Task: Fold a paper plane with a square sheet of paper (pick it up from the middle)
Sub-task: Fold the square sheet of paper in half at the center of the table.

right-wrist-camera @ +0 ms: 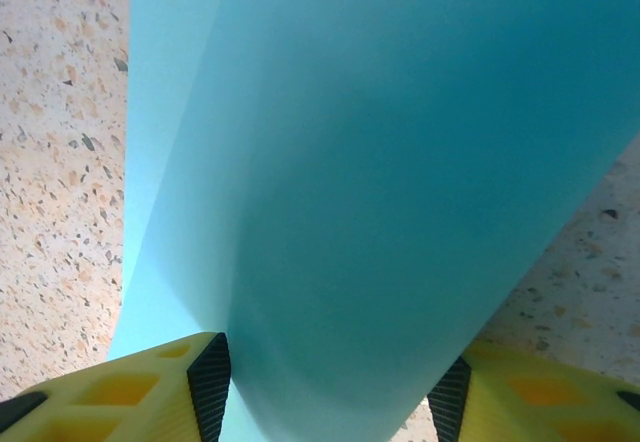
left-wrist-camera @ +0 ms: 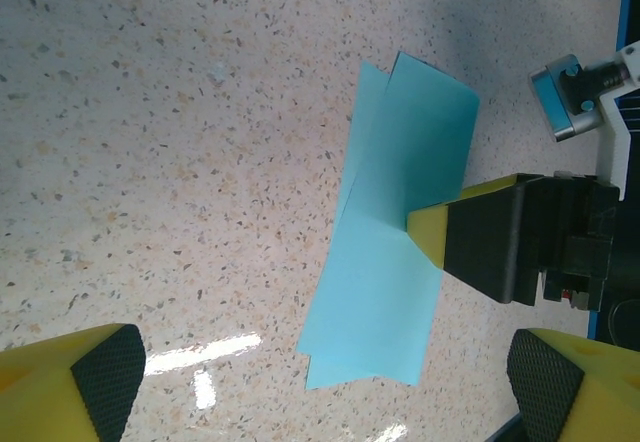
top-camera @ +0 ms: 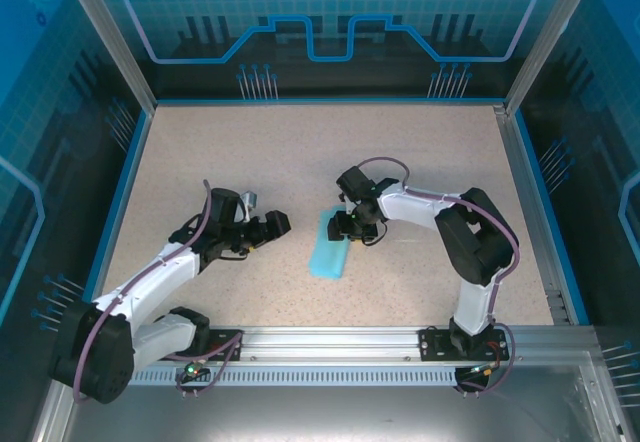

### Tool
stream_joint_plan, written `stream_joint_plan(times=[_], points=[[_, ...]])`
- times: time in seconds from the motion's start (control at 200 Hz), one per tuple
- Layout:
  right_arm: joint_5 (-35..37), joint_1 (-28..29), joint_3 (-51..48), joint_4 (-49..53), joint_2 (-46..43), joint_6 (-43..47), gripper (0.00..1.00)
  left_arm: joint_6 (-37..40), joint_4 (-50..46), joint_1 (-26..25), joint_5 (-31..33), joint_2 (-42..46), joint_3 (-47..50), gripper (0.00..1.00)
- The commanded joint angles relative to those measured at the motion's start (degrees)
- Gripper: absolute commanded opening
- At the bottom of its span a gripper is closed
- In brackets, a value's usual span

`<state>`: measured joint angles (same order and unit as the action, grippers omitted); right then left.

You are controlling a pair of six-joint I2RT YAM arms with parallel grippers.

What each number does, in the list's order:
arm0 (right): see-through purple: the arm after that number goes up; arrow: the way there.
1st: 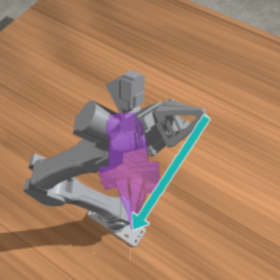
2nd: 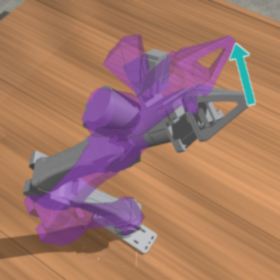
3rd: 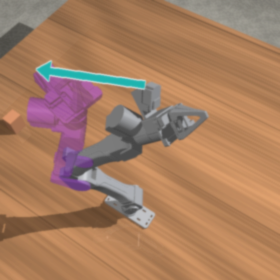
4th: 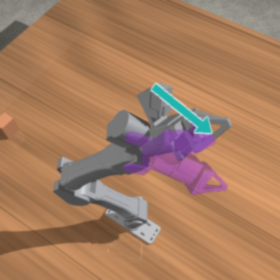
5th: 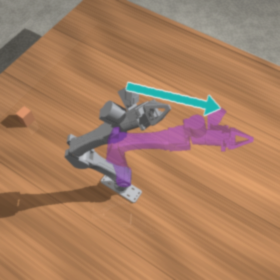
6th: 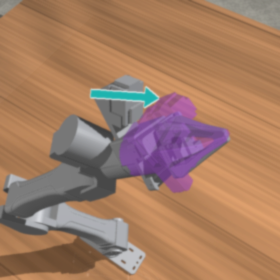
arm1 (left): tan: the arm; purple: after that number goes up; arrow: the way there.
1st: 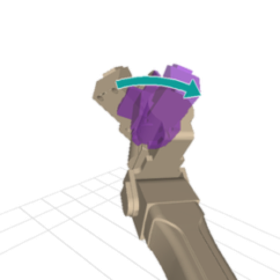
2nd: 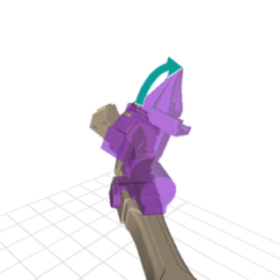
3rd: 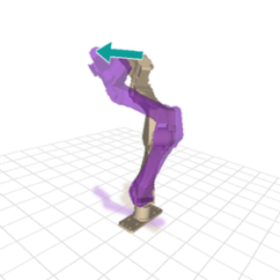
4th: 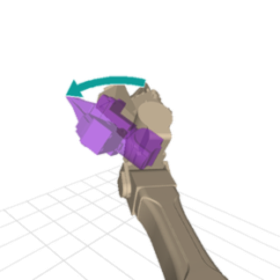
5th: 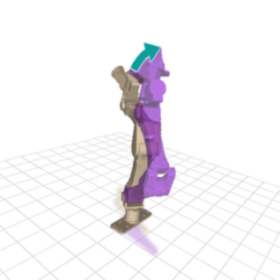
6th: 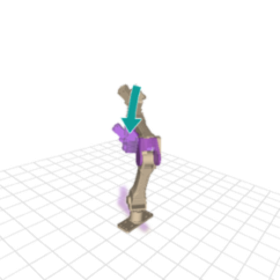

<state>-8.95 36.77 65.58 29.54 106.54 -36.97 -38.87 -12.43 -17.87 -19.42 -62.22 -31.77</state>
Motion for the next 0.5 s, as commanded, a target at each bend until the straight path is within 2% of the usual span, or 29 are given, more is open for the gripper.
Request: stream_joint_plan(times=[0.0, 0.295, 0.495], points=[[-4.8, 0.5, -1.3, -0.3, 3.8, 4.4, 0.58, 1.2, 2.0, -0.9, -0.6, -0.2, 0.3, 0.96], [-8.2, 0.4, -2.4, 0.0, 6.5, 11.2, 0.65, -2.0, 8.6, -2.1, -2.0, -4.8, 0.3, 0.92], [-7.7, 0.3, -3.2, 0.1, 7.6, 12.1, 0.68, -3.9, 12.9, -4.3, -4.5, -12.0, -1.4, 0.81]])
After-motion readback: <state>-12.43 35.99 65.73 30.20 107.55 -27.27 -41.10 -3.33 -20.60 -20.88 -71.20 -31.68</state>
